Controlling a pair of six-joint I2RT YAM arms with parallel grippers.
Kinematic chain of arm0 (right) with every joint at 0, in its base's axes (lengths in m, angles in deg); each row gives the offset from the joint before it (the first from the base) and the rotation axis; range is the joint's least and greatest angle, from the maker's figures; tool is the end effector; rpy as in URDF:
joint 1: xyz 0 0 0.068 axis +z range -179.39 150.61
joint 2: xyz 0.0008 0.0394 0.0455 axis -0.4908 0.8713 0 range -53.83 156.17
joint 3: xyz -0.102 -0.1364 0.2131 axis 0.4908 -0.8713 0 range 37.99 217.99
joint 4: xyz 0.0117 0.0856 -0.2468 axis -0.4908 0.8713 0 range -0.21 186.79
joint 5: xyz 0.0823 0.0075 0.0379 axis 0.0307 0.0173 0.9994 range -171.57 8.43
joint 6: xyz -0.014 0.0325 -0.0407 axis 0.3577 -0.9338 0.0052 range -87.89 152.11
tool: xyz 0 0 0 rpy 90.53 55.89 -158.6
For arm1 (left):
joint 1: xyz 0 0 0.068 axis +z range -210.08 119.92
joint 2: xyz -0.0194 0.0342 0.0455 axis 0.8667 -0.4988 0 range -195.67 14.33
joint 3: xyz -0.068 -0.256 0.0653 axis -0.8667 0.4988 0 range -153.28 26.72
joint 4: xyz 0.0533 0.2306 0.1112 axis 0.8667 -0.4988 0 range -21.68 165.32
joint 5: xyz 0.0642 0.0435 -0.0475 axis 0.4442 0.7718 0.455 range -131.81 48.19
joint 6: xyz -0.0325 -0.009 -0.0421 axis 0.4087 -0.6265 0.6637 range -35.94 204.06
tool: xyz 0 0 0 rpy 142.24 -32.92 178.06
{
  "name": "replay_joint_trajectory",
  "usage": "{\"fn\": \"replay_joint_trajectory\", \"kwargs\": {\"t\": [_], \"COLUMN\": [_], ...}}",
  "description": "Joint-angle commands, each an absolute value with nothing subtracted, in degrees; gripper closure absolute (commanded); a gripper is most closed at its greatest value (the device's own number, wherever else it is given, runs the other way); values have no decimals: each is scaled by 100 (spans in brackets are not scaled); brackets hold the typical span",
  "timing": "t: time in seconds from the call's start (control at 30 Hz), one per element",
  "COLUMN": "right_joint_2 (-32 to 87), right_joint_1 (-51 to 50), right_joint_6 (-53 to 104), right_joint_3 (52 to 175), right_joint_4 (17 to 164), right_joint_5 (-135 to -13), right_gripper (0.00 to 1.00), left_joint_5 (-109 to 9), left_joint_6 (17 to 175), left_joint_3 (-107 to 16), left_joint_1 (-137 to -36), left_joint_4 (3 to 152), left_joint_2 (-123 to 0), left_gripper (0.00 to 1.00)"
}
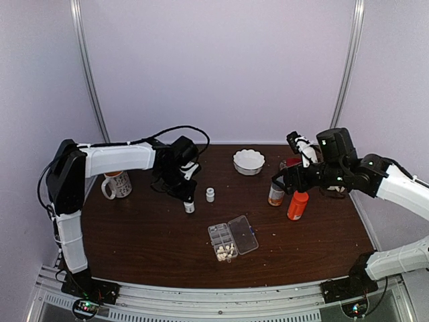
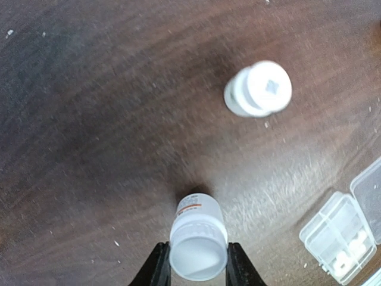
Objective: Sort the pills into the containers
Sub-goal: Move the pill bottle to the center of the board, then pick up the pill bottle from the center of the board.
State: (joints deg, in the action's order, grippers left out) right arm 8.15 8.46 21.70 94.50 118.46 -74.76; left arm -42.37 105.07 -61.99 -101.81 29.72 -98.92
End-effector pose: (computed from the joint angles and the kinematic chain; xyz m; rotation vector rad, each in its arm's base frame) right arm 0.1837 0.1483 0.3216 -0.5960 2.1454 0.6032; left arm 0.3051 -0.2726 0.2058 0.5129 2.7916 -0.2702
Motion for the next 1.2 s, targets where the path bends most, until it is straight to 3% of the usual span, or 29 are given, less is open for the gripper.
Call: {"fn": "replay_joint_trajectory", "kwargs": {"t": [0.0, 0.3, 0.67, 0.87, 1.17], "right_joint_2": [1096, 1816, 1943, 2189, 2995], "right_joint_1": [1250, 2170, 2545, 2965, 3458], "right_joint_6": [1975, 1951, 1663, 1590, 1260], "right_joint_3": [9725, 10112, 10053, 10104, 10670], "right_joint_4": [11622, 11706, 11558, 11605, 11519], "right_joint_5": [-7643, -8256, -8463, -8683, -8669], "right_gripper": [10, 10, 11, 13, 14], "left_joint_5": [-4271, -3667, -3728, -3427, -3869], "left_joint_6": [10574, 11234, 11387, 11464, 11577], "left_joint_3": [-5860, -4992, -4447, -3820, -2551], "left_joint_1": [-10436, -11184, -11309, -11285, -10863], "left_joint_4": [2884, 3204, 4226, 4666, 5163], "left_joint_2": [-9469, -8804, -8432, -7513, -6404], "left_gripper": [73, 70, 31, 26, 27]}}
